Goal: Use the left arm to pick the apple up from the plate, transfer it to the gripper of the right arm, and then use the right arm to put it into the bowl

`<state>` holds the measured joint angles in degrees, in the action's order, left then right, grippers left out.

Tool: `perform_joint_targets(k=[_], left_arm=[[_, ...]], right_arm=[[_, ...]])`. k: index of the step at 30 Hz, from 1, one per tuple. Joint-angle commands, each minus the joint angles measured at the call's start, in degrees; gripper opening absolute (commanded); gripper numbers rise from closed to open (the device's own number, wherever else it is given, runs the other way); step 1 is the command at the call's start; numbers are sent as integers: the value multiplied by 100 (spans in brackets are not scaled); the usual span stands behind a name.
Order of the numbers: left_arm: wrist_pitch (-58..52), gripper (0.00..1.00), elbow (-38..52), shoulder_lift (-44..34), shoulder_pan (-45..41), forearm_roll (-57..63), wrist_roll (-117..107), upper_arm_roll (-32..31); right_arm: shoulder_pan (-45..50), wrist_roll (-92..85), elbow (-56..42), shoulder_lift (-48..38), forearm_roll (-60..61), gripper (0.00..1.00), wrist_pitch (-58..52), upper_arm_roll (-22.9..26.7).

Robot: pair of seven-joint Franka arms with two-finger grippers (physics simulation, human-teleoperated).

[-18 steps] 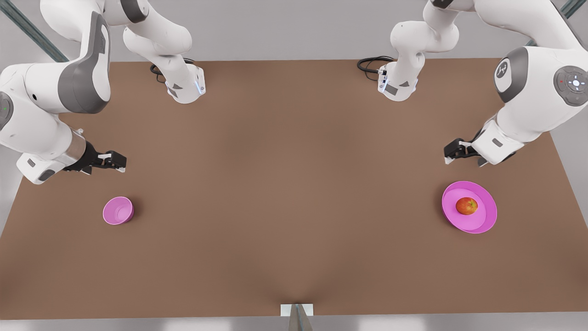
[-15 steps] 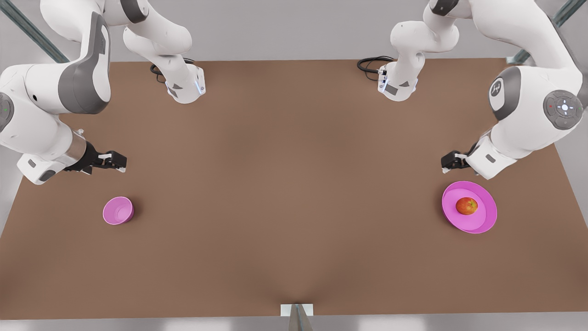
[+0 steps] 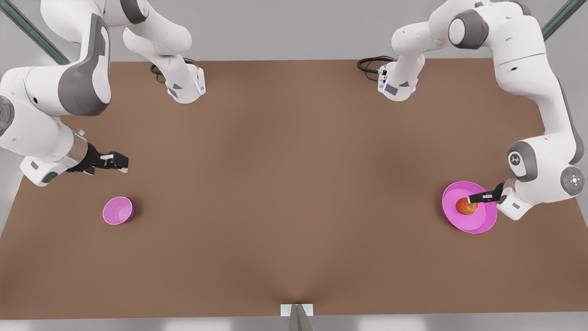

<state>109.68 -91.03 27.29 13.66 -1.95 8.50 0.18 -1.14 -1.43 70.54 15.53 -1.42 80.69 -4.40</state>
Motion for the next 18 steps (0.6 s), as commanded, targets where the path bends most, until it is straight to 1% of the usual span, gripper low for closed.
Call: perform_joint_targets(k=[1,3,6,9,10,18], left_arm=[[589,100,-55,74,172,2,1461,-9],[835,100,-64,267,348,-7,1813,-9],[950,100,-152,364,357,-7,1884,0],[1441,100,-555,426,383,-7,1884,-9],[1872,100,-855,435,383,-7,1884,-9],[1943,100,-943,760,348,-148,1884,-9]], right_arm=[[0,-33,-5,3,19,100,9,1],[9,-41,-13,38,10,100,105,1],[9,-33,-31,73,1,100,167,-8],[9,-33,-31,82,10,100,167,-8],[9,-33,-31,82,10,100,167,-8],[18,-15,-13,82,19,100,167,-17]])
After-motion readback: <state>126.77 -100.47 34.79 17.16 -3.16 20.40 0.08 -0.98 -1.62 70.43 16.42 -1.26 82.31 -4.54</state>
